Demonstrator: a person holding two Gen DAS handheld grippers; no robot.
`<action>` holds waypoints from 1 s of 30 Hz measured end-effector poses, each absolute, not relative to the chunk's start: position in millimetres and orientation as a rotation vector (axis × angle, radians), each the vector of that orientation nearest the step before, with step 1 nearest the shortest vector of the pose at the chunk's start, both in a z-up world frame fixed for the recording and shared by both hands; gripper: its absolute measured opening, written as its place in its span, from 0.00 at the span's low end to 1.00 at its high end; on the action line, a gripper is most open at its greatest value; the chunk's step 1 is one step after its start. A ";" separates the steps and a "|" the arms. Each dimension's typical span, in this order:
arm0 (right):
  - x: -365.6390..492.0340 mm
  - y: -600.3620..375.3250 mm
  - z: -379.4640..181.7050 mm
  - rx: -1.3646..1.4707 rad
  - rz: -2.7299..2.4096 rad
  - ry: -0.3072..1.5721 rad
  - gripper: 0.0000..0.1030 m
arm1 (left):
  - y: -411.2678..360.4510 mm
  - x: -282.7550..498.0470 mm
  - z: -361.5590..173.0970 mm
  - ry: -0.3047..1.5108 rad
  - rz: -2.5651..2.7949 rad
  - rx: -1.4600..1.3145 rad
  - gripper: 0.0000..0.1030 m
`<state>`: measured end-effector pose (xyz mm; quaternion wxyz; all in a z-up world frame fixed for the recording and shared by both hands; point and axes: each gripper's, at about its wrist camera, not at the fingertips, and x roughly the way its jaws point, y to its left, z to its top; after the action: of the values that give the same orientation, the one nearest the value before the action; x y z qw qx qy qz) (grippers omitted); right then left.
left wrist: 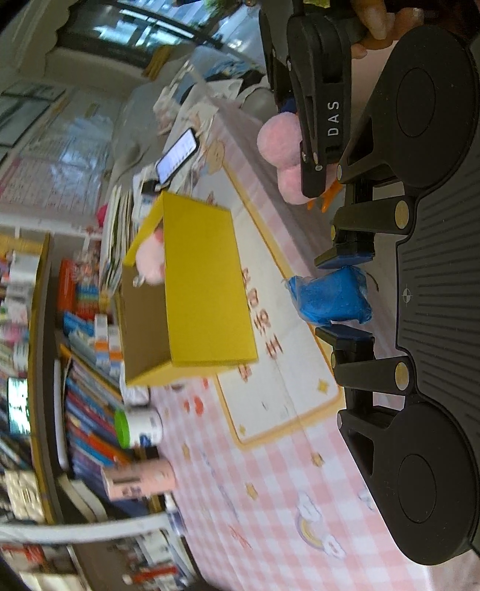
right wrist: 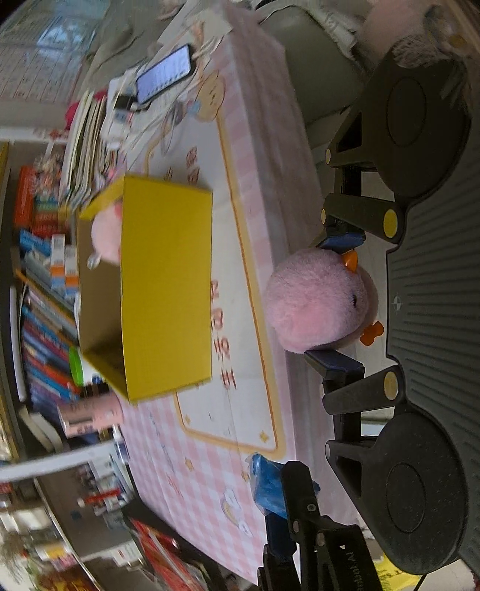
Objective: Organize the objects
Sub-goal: 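Carry the pink chick and blue toy over the yellow box with both tools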
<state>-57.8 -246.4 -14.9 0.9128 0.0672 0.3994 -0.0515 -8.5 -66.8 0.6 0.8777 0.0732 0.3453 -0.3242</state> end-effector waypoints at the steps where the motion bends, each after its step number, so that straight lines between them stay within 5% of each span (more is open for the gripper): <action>1: -57.5 -251.0 -14.8 0.145 -0.117 0.823 0.49 | -71.1 -7.8 1.0 0.718 -0.684 0.158 0.30; 17: -36.1 -289.7 -9.8 0.147 -0.144 0.814 0.49 | -104.5 15.3 5.6 0.699 -0.688 0.159 0.30; 30: 24.3 -335.5 41.5 0.142 -0.120 0.618 0.49 | -136.9 69.1 44.4 0.557 -0.601 0.127 0.29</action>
<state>24.3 -335.5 41.5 0.9484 0.0700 0.3037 -0.0589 69.1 -136.9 44.4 0.9153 0.0616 0.2704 -0.2921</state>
